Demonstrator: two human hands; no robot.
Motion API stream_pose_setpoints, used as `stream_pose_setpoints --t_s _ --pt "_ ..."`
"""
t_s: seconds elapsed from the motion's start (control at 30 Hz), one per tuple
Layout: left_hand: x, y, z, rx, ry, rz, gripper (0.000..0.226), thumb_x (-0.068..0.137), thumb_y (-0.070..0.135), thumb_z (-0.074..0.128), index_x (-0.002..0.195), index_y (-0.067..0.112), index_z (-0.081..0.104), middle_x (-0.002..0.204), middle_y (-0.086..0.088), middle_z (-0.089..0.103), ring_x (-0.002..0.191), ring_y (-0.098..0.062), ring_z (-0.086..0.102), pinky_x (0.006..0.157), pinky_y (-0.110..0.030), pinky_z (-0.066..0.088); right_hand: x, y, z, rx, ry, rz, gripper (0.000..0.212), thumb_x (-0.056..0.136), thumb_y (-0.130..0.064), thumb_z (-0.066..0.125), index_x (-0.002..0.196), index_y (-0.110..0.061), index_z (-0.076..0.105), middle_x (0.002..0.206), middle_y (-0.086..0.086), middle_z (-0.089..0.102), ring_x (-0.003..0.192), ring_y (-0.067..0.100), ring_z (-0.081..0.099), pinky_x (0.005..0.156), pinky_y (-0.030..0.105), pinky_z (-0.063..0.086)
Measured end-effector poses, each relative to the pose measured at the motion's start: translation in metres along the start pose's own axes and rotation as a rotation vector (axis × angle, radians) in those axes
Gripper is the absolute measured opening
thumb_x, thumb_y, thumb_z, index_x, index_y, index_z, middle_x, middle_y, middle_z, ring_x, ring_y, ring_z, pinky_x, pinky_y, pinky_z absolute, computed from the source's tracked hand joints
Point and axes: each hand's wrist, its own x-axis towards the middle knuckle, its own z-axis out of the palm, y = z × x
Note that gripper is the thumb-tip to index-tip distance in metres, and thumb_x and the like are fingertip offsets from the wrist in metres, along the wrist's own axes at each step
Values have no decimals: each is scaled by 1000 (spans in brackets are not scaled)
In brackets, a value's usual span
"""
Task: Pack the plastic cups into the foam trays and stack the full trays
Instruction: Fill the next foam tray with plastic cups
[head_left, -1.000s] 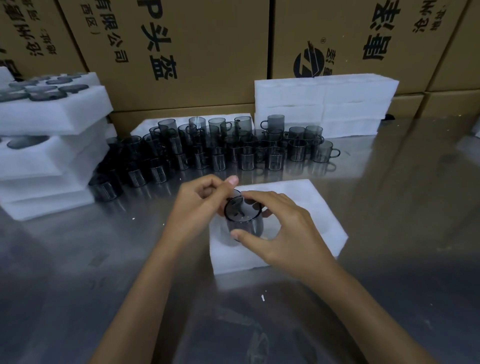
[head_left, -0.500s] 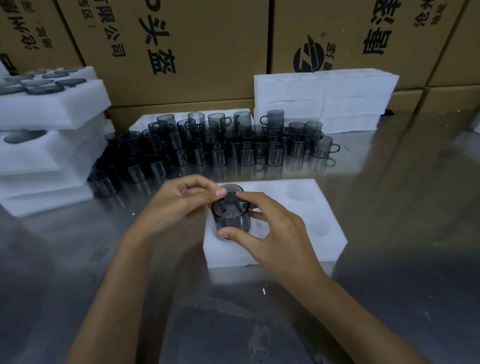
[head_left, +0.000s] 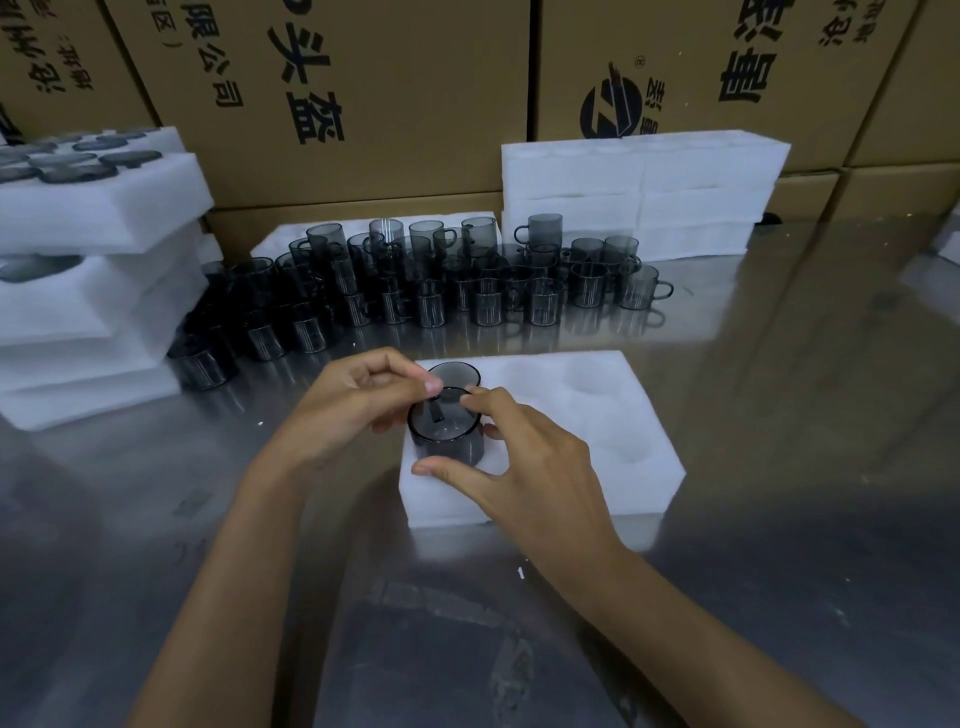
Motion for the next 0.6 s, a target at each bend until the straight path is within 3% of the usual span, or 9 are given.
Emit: stream_pose_setpoints --t_s 0.13,0.3,0.4,0.53,0.6 --pt "0 -2 -1 17 -39 -20 28 70 33 79 86 12 72 72 -10 60 56 -9 46 51 -19 36 0 4 -1 -46 33 -40 57 72 -61 76 106 -16 68 101 -5 74 94 15 68 71 32 57" --pt "1 -4 -1 -40 -57 -53 29 68 30 84 87 10 74 73 -14 46 57 -15 37 51 -22 32 2 6 -10 -3 21 13 42 88 -62 57 110 -30 71 93 -12 74 87 9 67 67 33 55" --pt "2 -6 -4 -50 -57 -67 30 65 30 88 86 13 75 63 -8 40 53 -14 34 50 -22 30 2 7 -9 -16 -7 44 47 88 -59 59 122 -29 71 104 -8 75 97 10 68 74 33 57" --pt "2 -9 -5 -42 -86 -77 29 64 33 88 83 15 76 49 6 45 49 -10 34 49 -22 29 3 10 -7 -121 105 -17 37 82 -48 68 109 -24 78 110 -7 74 106 13 66 79 28 54" --pt "2 -10 -5 -12 -91 -78 29 67 30 88 85 12 75 48 11 51 50 -9 34 48 -21 29 4 13 -6 -158 83 -53 36 83 -46 68 108 -22 78 111 -11 74 117 14 60 84 31 53"
